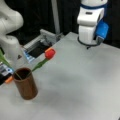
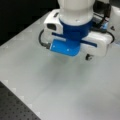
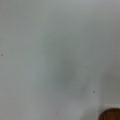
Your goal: Flower insertion into a vase
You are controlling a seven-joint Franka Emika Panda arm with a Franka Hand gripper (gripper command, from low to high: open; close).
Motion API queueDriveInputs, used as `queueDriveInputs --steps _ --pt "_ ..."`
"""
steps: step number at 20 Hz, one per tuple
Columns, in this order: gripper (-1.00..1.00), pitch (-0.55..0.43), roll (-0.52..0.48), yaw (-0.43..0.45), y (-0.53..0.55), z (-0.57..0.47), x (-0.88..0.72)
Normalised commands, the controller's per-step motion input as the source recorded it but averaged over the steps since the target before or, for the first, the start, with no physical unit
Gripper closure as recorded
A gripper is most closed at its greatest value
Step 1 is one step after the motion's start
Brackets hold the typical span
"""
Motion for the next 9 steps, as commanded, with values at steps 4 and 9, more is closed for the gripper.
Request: queueDriveInputs --steps 4,9 --pt "-1.0 -0.158 0.088 -0.26 -0.04 -0.09 -0.09" --pt "-1.0 -0.101 -0.032 -0.136 -0.07 -0.16 -0.02"
